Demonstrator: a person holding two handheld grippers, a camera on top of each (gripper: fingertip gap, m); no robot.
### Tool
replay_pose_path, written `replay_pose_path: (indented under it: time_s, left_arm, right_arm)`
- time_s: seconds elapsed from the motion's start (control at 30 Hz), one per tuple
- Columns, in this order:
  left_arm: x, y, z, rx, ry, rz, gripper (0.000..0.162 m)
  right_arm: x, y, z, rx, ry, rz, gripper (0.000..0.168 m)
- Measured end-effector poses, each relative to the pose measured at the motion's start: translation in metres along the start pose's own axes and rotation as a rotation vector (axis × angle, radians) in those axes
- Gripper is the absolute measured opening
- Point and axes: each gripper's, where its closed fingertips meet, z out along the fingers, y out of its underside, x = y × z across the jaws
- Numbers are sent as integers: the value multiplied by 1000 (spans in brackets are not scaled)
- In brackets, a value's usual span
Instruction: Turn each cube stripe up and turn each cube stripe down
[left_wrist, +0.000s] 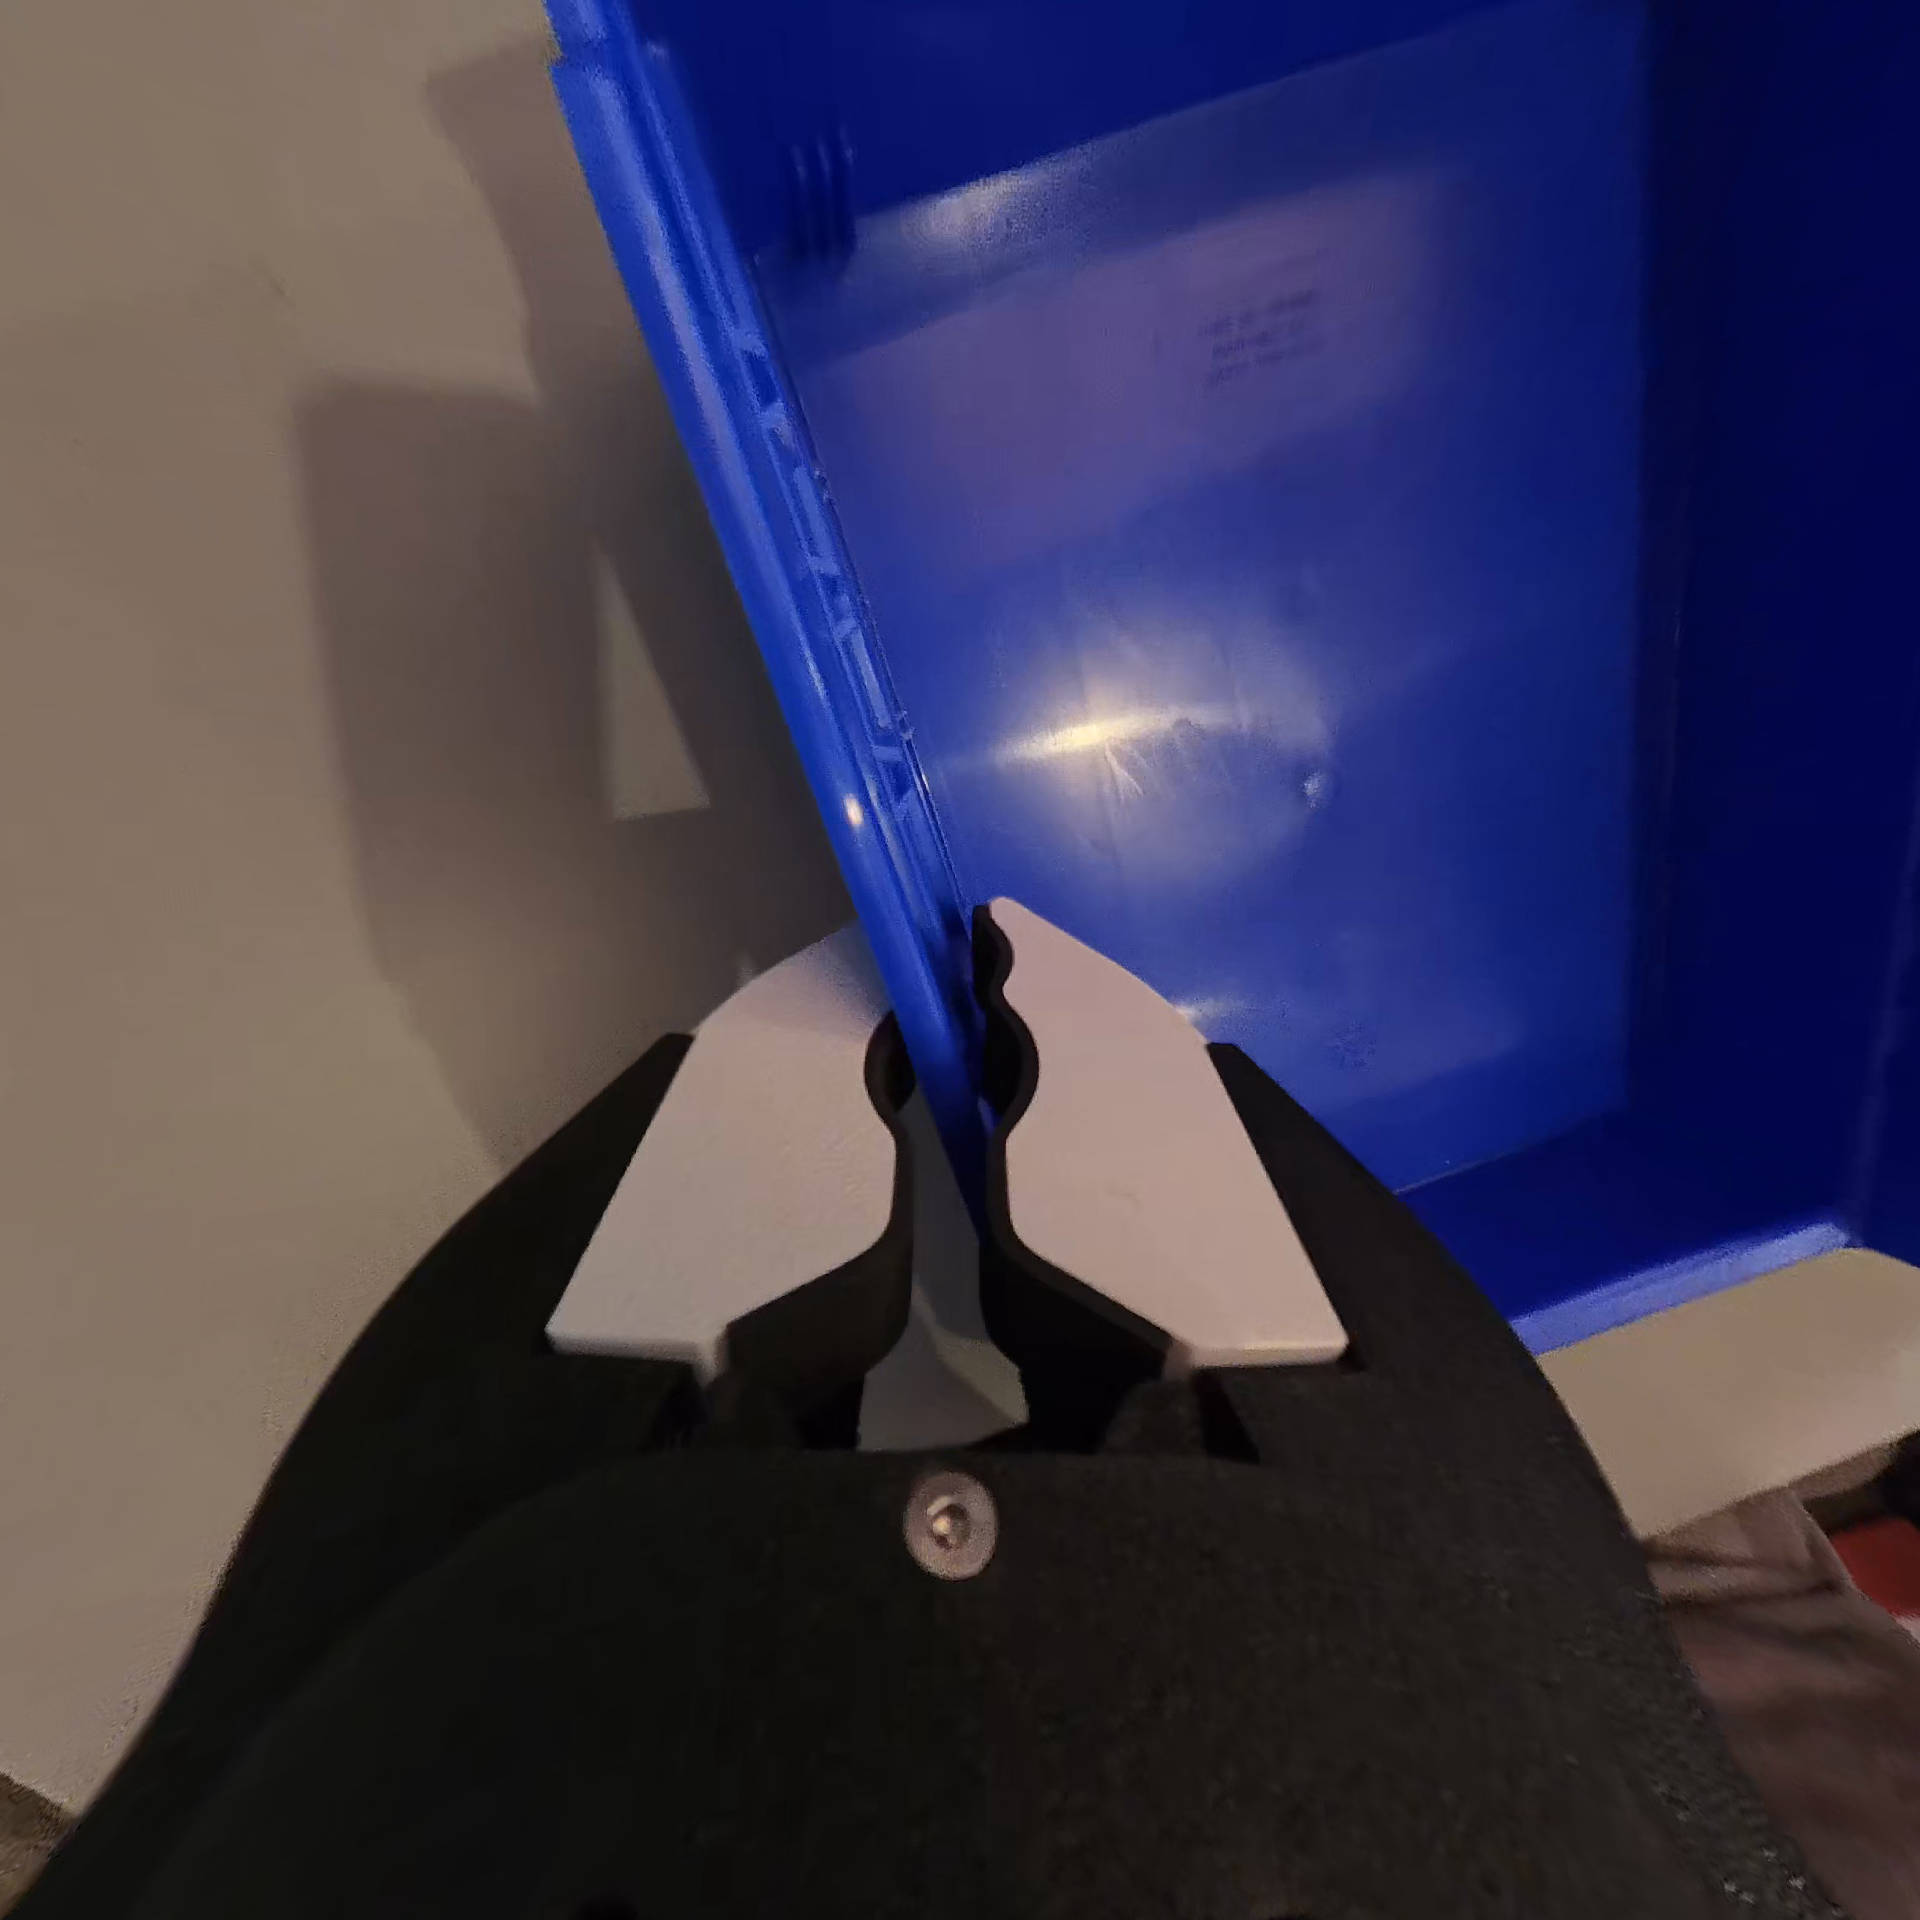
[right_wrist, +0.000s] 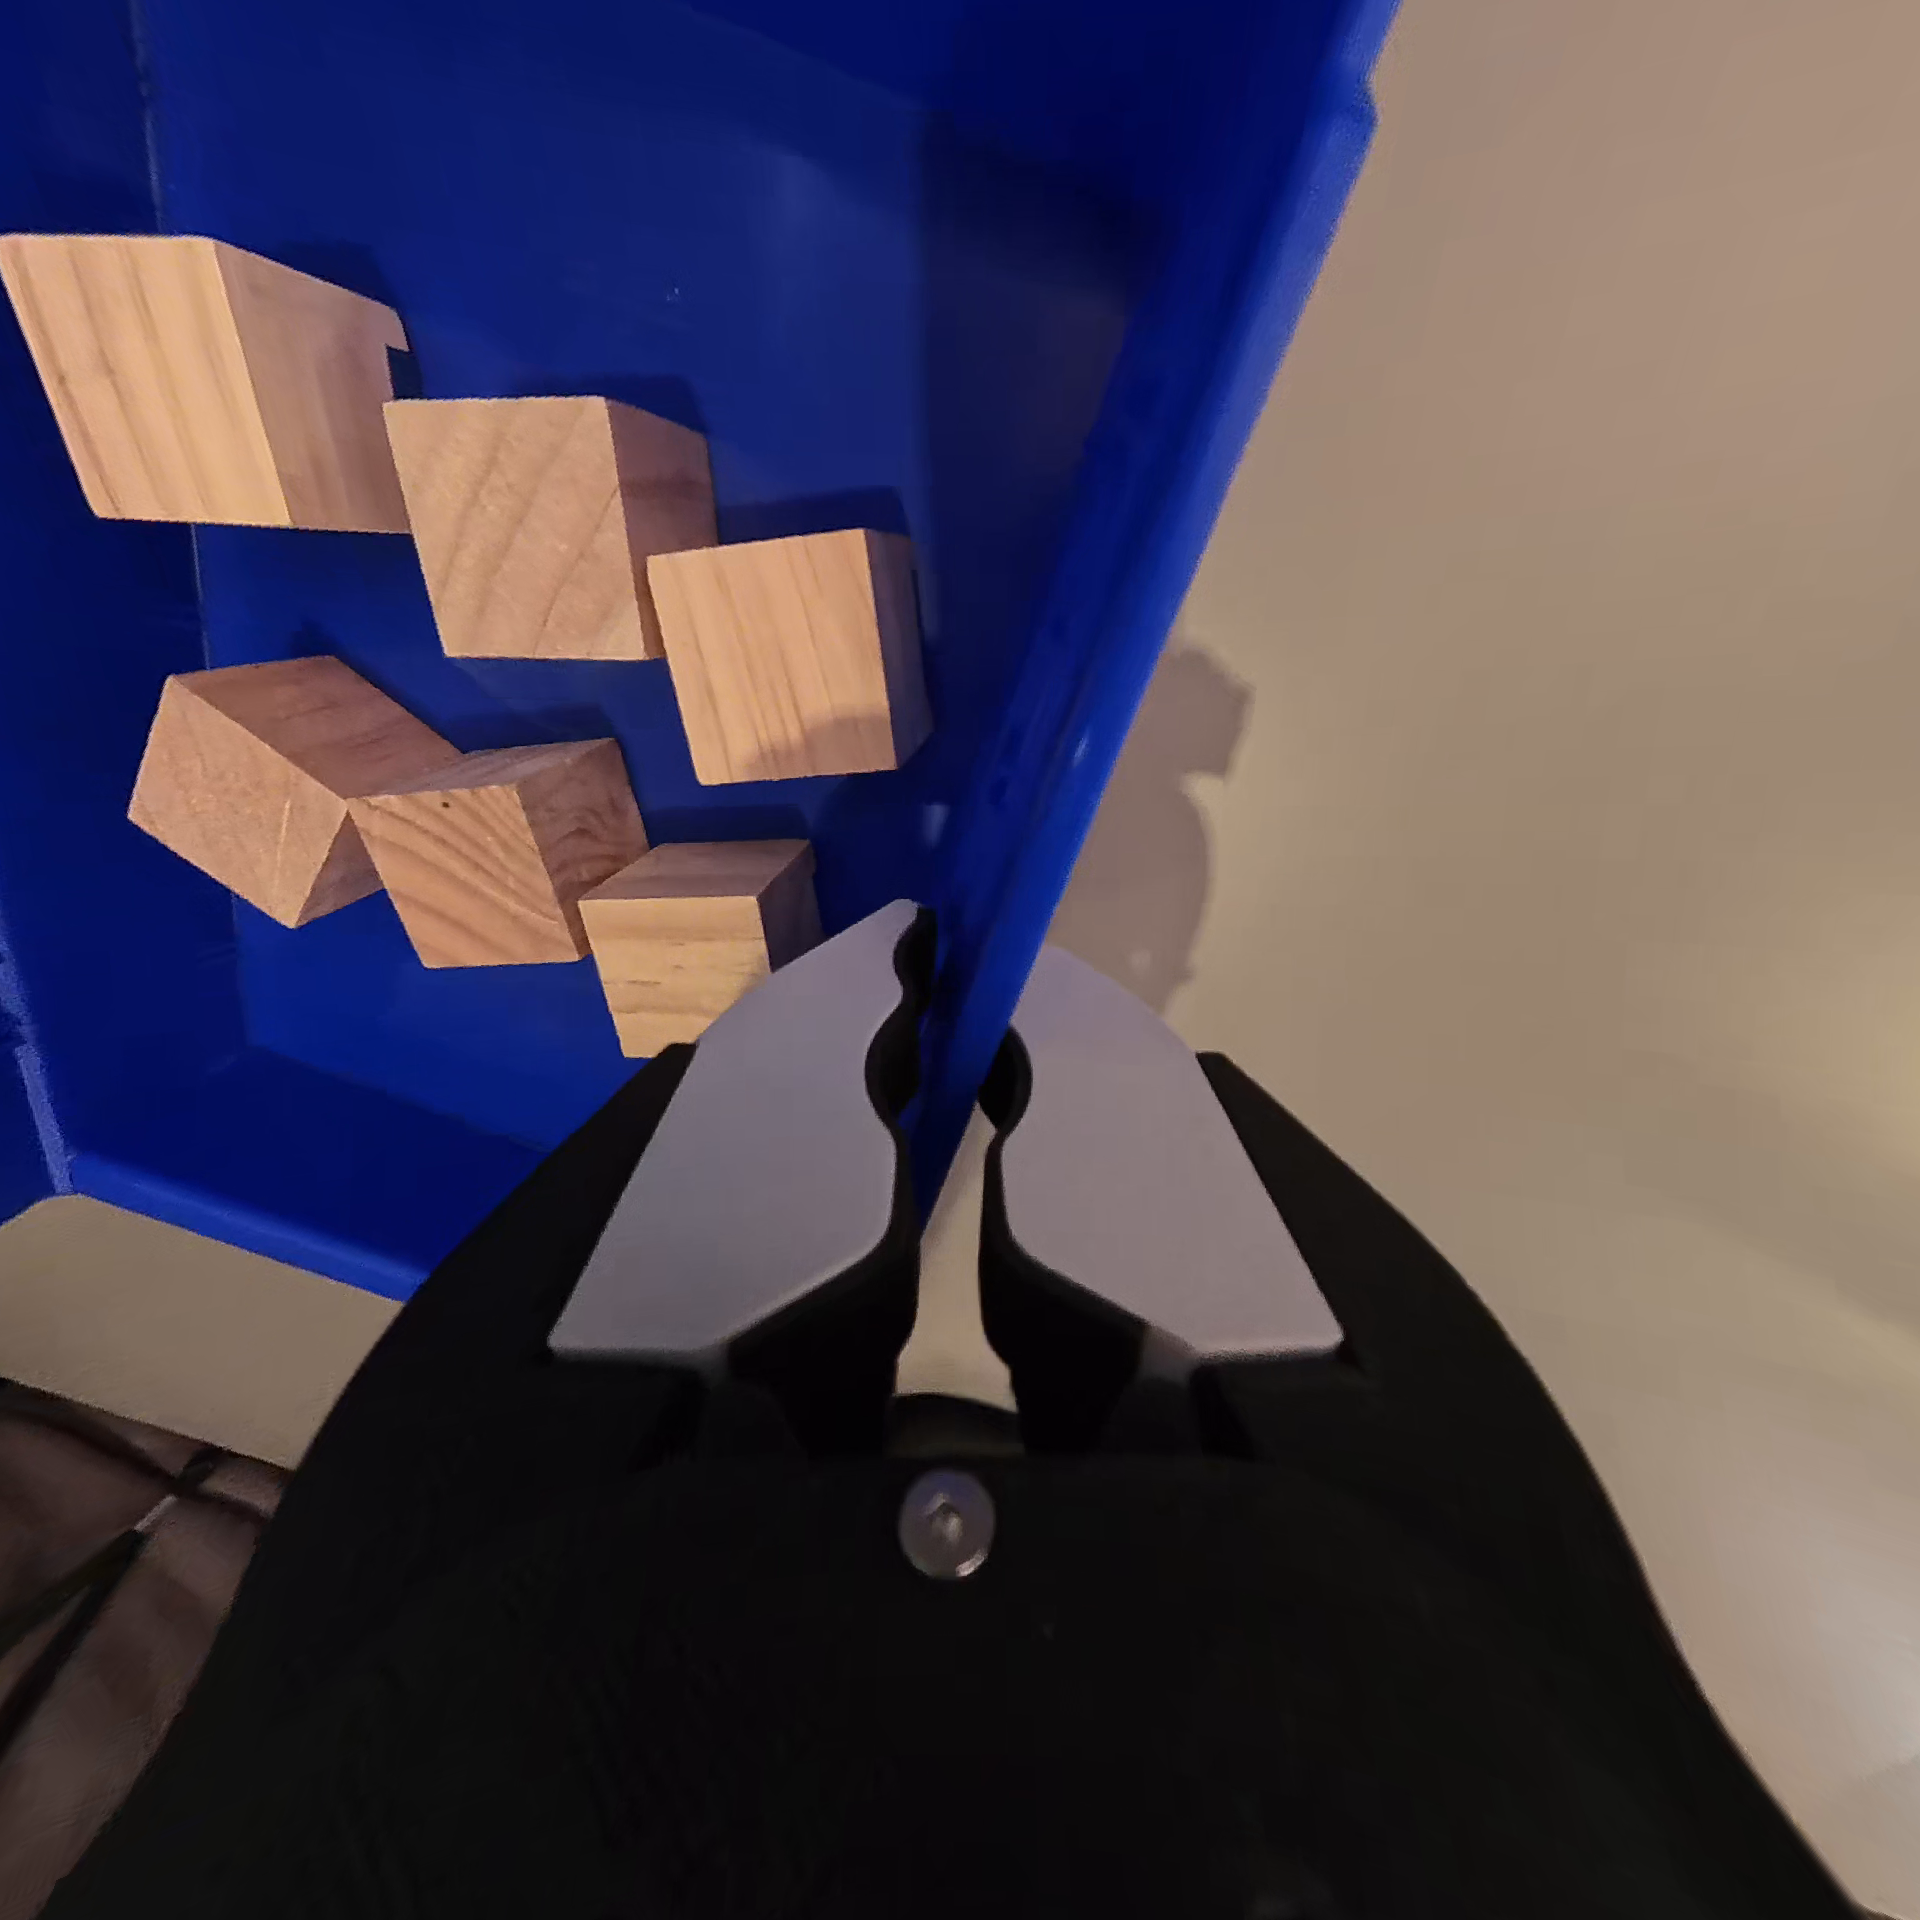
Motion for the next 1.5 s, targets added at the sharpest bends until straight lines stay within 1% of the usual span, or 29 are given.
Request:
replay_pose_path:
  time_s: [0.1,0.2,0.27,0.37,0.4,0.47,0.57,0.6,0.67,0.73,0.8,0.87,0.9,0.97,1.03,1.17,1.27,1.37,1.4,1.43,1.5]
  left_arm:
    - [1,8,2,-19,12,-11,9]
    - [3,9,3,-25,1,-3,10]
    - [6,8,4,-36,-18,27,14]
    - [18,5,7,-30,-17,44,19]
    - [21,5,8,-30,-14,57,24]
    - [24,5,8,-36,-9,94,26]
    - [25,2,6,-14,34,138,29]
    - [27,0,3,6,63,140,31]
    - [29,-5,-4,47,114,118,31]
    - [32,-7,-12,79,166,133,33]
    - [32,-9,-24,129,233,132,30]
    - [30,-13,-43,207,315,100,23]
    - [28,-15,-54,250,361,85,23]
    - [25,-22,-83,374,436,75,23]
    - [21,-24,-114,497,475,90,20]
    - [15,-21,-179,750,414,154,18]
    - [19,-15,-235,990,350,214,17]
    - [22,-1,-285,1215,318,223,20]
    - [22,6,-298,1271,309,228,17]
    - [22,14,-308,1318,299,237,13]
    - [19,27,-325,1411,262,238,12]
  right_arm:
    - [1,-1,0,-36,-5,-30,7]
    - [3,-3,0,-20,-53,0,8]
    - [4,-3,3,-15,-69,10,9]
    - [12,1,14,-49,-26,5,11]
    - [15,0,14,-45,-9,12,10]
    - [16,1,13,-44,-9,44,9]
    - [18,1,13,-42,-35,77,9]
    - [19,1,13,-42,-40,82,8]
    - [20,2,13,-43,-58,89,8]
    - [23,4,12,-44,-77,101,8]
    - [31,8,11,-50,-81,125,7]
    - [39,17,9,-60,-82,145,7]
    - [44,22,7,-67,-84,155,7]
    - [52,34,5,-77,-94,180,6]
    - [59,46,1,-93,-91,191,6]
    - [67,68,-13,-138,-84,214,6]
    - [69,76,-33,-156,-56,210,7]
    - [67,67,-62,-119,-15,197,7]
    - [64,62,-73,-109,-7,191,7]
    - [58,55,-85,-101,0,177,7]
    - [39,39,-109,-93,11,143,7]
